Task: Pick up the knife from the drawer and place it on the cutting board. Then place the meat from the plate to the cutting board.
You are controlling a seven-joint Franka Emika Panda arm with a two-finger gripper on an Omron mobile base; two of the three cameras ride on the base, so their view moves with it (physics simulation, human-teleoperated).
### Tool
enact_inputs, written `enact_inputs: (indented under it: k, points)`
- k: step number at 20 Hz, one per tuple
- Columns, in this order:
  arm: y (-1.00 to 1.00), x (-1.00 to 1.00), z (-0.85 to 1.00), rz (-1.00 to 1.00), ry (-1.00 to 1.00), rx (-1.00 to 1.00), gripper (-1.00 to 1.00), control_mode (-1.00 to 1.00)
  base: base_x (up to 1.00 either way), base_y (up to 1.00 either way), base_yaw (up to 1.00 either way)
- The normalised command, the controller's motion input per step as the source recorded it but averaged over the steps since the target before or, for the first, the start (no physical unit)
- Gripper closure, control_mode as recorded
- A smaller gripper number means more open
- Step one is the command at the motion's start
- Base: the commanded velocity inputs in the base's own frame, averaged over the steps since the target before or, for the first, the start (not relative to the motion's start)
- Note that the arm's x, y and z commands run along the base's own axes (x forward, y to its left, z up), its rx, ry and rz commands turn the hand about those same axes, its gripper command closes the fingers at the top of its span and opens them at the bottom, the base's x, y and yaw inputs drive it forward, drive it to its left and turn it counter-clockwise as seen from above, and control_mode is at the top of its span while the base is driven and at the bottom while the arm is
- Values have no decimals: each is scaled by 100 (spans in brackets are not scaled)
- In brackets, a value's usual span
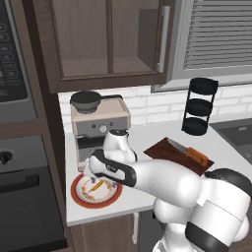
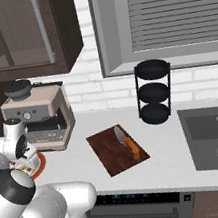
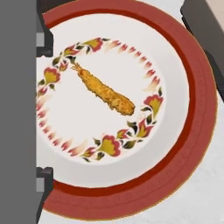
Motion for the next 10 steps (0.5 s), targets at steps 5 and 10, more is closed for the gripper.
enact_inputs:
  k: [5,10]
  points:
    - [25,20,-17,-3,-6,-3,-100,-100,0,0,0]
    - [4,20,-12,-3,0,0,-100,-100,0,0,0]
